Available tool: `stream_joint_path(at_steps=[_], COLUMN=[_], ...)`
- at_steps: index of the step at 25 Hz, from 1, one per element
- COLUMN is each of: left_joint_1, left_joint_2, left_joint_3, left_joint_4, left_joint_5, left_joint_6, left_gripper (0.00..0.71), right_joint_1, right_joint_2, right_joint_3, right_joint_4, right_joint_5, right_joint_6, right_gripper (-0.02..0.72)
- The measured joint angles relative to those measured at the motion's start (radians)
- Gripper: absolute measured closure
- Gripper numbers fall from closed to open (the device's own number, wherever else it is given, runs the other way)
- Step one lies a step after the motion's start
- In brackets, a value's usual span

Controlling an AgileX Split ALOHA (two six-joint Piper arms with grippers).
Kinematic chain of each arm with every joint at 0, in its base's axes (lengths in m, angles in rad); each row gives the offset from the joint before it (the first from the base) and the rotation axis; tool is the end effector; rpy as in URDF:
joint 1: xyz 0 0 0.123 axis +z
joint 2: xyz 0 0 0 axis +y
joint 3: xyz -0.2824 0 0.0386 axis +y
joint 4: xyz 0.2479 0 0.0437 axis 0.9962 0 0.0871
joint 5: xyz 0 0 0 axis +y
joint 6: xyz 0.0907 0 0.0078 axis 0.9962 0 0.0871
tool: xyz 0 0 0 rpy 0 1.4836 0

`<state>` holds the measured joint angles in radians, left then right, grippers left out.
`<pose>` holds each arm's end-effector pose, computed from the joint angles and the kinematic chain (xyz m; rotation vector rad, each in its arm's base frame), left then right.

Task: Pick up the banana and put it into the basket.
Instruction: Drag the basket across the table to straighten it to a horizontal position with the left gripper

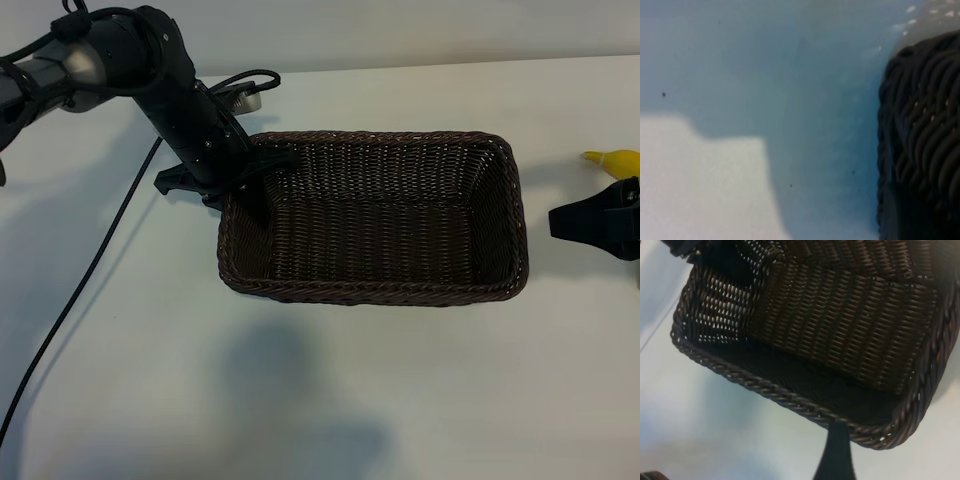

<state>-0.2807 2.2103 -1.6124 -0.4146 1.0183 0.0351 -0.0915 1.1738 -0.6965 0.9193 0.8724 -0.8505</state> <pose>0.4102 -0.1508 0.1379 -0.1595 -3.0841 0.5605 0.2088 0.0366 0.2619 -0.3053 2.4156 0.7339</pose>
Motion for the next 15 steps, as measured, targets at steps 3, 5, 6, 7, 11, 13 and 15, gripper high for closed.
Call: stream_joint_path(at_steps=[3,5,6,7,11,13,15], left_joint_1=[0.000,0.000,0.000,0.000,0.000,0.000,0.000], left_joint_2=[0.000,0.000,0.000,0.000,0.000,0.000,0.000], left_joint_3=[0.000,0.000,-0.001,-0.001,-0.004,-0.006,-0.007], left_joint_4=[0.000,-0.007,-0.012,-0.018,-0.029,-0.021,0.001], left_joint_5=[0.008,0.000,0.000,0.009,0.000,0.001,0.007], left_joint_6=[0.000,0.000,0.000,0.000,0.000,0.000,-0.007], left_gripper=[0.536,0.479,0.426,0.386,0.227,0.180,0.159], right_joint_1=[0.000,0.000,0.000,0.000,0.000,0.000,0.000], right_joint_2=[0.000,0.000,0.000,0.000,0.000,0.000,0.000], right_joint_3=[0.000,0.000,0.000,0.000,0.000,0.000,0.000], right_joint_4=[0.000,0.000,0.000,0.000,0.000,0.000,0.000], right_joint_5=[0.000,0.000,0.000,0.000,0.000,0.000,0.000], right_joint_6=[0.000,0.000,0.000,0.000,0.000,-0.001,-0.001], right_gripper=[0.098,0.098,0.098,0.098,0.098,0.098,0.098])
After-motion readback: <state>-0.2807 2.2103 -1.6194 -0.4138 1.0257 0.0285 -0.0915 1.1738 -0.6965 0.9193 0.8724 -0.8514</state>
